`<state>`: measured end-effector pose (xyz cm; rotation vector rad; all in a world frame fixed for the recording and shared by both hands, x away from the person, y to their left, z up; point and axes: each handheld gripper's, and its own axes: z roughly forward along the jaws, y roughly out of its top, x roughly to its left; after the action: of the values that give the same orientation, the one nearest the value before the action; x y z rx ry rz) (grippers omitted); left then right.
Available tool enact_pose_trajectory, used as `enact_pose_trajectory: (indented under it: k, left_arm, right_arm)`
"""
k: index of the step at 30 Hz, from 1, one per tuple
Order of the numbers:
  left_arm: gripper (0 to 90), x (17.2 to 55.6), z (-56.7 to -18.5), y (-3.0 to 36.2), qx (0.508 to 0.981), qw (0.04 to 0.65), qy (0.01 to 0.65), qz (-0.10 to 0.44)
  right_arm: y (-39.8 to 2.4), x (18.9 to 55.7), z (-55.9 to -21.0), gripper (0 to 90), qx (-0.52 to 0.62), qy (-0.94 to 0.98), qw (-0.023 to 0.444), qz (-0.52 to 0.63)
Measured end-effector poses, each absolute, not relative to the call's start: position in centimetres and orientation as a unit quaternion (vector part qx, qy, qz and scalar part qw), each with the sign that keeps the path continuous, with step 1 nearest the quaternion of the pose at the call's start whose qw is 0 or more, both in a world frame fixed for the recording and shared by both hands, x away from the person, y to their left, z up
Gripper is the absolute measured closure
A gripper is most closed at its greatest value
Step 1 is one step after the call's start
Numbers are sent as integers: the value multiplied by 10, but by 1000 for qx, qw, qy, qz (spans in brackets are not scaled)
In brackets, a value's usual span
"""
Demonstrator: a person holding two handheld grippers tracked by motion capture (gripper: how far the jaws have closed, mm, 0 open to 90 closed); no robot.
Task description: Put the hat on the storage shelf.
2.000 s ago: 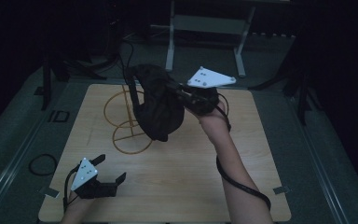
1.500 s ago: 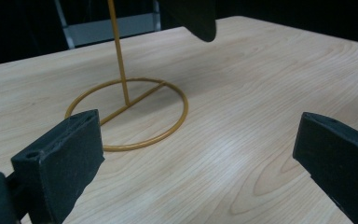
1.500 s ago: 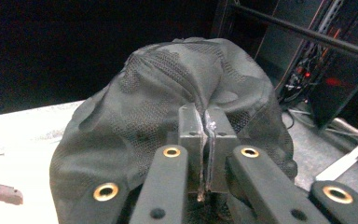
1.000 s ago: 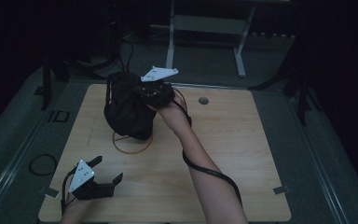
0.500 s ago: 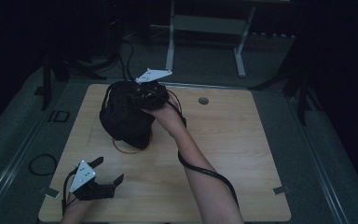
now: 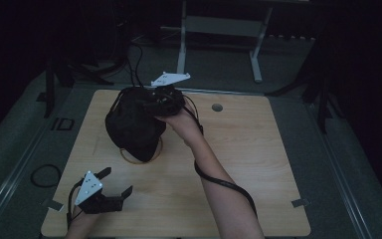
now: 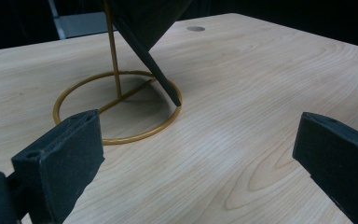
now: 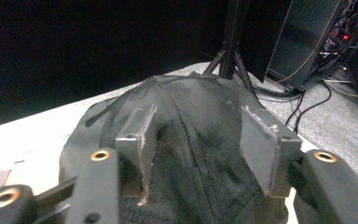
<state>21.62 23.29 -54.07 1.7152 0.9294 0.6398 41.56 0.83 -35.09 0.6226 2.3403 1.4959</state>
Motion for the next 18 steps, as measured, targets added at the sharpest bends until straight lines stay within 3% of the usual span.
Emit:
enact_pose_trajectory:
  k: [10,14,18]
  left_arm:
    - [22,215,-540,228,717,518,384,265]
    - [22,215,-540,226,719,516,383,264]
    - [22,214,-540,225,718,516,384,264]
  right_arm:
    - [-11,407,-356,272,207,810,118,536]
    - [-24,403,-361,165,205,802,96,552]
    - [-36,398,-367,139,201,803,108,551]
